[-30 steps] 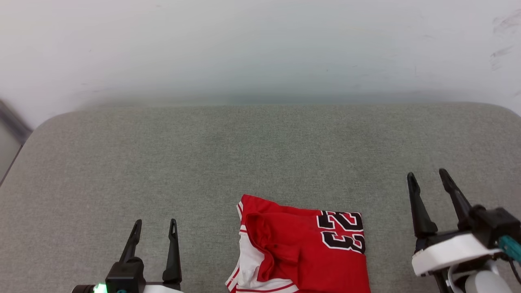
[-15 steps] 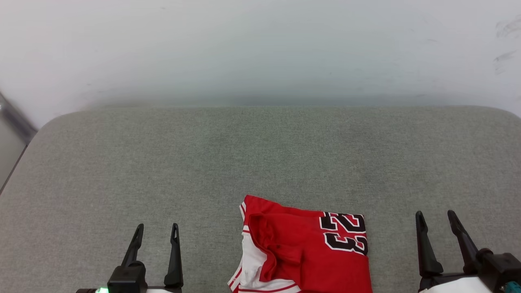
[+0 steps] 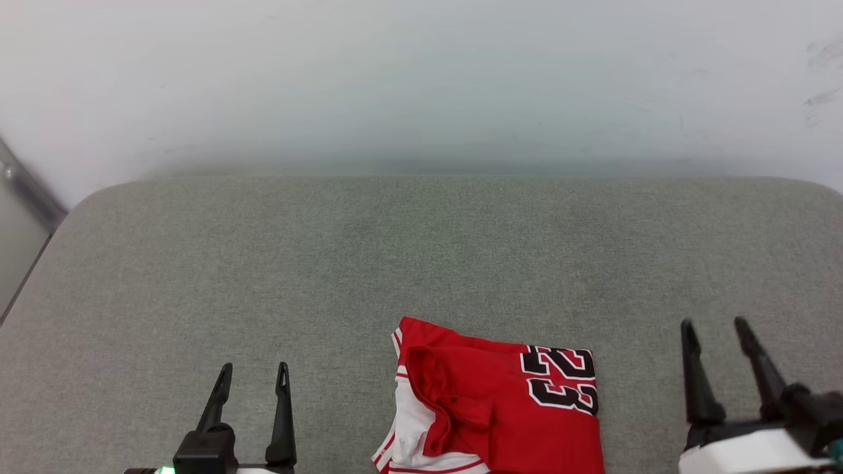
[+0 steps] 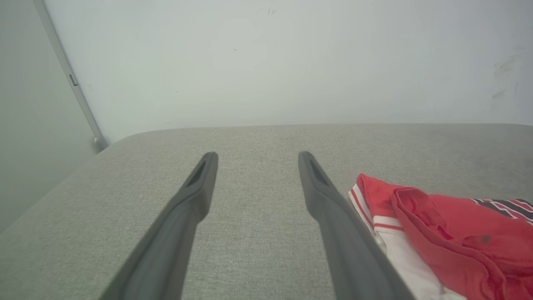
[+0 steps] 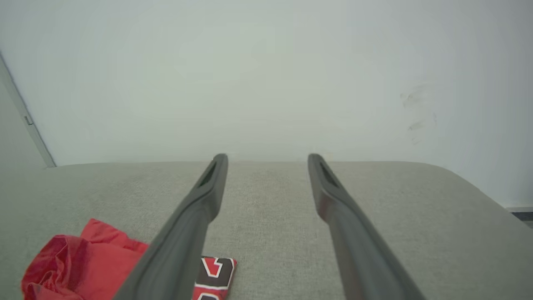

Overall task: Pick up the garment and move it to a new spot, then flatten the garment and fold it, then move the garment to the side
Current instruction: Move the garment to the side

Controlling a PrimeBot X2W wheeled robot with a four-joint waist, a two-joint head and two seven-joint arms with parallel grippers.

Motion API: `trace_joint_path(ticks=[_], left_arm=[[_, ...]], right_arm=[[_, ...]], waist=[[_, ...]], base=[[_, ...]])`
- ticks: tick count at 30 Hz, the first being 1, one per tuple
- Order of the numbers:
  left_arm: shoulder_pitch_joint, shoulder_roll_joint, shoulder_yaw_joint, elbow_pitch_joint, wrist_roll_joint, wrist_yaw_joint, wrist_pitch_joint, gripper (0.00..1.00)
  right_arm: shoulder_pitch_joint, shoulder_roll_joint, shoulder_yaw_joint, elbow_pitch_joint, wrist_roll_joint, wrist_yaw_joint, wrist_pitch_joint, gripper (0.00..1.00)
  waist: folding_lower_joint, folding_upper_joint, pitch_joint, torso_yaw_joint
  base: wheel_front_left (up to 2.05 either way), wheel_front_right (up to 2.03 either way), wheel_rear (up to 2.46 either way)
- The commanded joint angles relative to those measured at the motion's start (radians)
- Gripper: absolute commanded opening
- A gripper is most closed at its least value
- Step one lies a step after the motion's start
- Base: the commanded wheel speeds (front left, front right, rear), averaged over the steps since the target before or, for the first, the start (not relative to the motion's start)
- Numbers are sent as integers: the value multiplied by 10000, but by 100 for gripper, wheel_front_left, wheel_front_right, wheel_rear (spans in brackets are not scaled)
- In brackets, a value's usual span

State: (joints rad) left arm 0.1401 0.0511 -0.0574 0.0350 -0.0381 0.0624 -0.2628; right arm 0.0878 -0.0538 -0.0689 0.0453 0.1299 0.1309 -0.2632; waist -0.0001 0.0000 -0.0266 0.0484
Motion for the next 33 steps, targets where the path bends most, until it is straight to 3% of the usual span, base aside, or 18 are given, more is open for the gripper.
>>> trace_joint_path(ticks=[1,6,11,17,18,22,28,33], left_arm=[[90,-15,4,-6,-22,37,-27,100],[44,-14,-19,-35,-89,93,-27,100],[-6,-13,-51,-55,-133,106,-25,100],[-75,-15,-135,-64,-183,136,-25,100],[-75,-15,-135,-64,-183,136,-25,100],[-210,-13,-183,-85,-228,150,-27,100],[-495,-14,-314,-101,-239,150,-25,100],[-783,-12,-439,-128,-209,104,-25,100]], right_arm=[[-392,-189,-136,-160,-96,-3,-15,100],[-1585,-1156,-119,-374,-57,-3,204,100],[-3028,-2404,711,-566,535,-3,1414,100],[-4066,-3975,2463,-449,2591,-5,4956,100],[-4066,-3975,2463,-449,2591,-5,4956,100],[-4287,-4676,3171,-249,4358,-5,7559,100],[-3854,-4915,3608,287,6822,-3,10354,100],[-3553,-4577,3614,826,7839,-3,11069,100]], waist=[[1,0,4,9],[1,0,46,16],[1,0,131,26],[1,0,260,108],[1,0,260,108],[1,0,453,182],[1,0,814,342],[1,0,1210,529]], base=[[0,0,0],[0,0,0],[0,0,0],[0,0,0],[0,0,0],[0,0,0],[0,0,0],[0,0,0]])
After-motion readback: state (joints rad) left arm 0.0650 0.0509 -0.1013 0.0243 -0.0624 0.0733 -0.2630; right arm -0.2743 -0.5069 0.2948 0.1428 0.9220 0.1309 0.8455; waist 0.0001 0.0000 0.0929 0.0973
